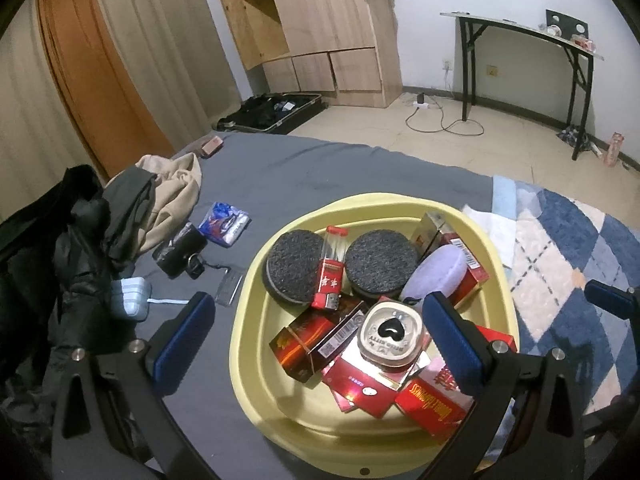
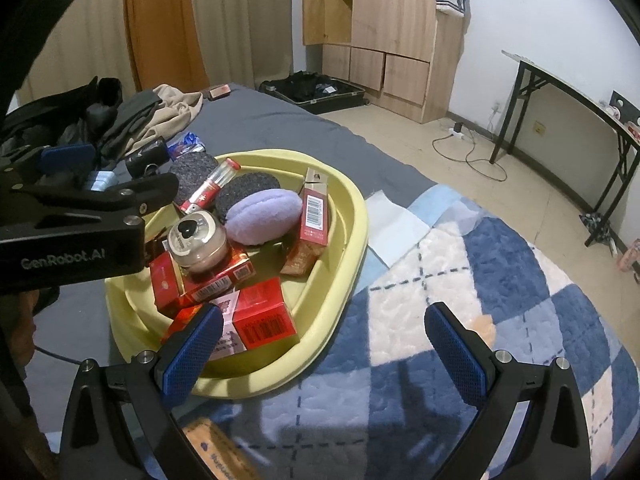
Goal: Organize rigid objects
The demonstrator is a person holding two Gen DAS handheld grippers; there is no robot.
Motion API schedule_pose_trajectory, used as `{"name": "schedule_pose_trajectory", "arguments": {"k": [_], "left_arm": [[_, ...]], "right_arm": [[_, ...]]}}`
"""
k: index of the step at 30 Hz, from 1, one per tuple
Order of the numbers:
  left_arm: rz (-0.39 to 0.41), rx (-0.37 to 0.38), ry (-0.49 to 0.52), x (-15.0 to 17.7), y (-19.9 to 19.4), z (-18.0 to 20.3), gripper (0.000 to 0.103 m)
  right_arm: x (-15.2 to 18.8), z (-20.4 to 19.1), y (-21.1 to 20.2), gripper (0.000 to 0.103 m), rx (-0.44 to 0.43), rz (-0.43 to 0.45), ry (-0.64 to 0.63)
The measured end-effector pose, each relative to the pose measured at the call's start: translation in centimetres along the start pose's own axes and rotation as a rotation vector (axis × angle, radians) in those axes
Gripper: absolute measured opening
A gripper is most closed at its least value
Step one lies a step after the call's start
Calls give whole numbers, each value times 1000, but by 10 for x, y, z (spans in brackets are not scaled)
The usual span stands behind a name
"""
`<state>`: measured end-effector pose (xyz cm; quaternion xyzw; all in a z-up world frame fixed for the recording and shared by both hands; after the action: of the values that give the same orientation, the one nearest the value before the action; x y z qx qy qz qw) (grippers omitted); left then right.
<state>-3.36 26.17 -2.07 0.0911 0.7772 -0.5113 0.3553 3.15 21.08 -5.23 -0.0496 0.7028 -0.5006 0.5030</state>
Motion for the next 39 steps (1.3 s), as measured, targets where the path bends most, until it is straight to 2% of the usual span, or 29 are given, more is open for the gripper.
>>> {"name": "schedule_pose_trajectory", "arguments": {"k": [19,27,39], "left_arm": [[-5,6,30,0,1,8,103],[-25,6,-12,2,9,-3,103],[-28,3,-8,3,15,-3,103]], "right_arm": [[2,-2,8,103,1,-16,-12],[3,-4,13,103,-1,-25,-16],[3,-2,12,103,-2,-24,-15]]}}
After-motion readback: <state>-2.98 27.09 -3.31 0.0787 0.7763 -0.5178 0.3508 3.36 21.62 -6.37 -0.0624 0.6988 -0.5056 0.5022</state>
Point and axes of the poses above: each gripper's, at about its wrist camera, not at the fingertips, and y roughly the way its jaws point, z to its right, x to its underside, the point moved 8 cm from there along y, roughly the way its jaws point, and after that the axes turned 3 degrees about -z, right-handed, at the moved point
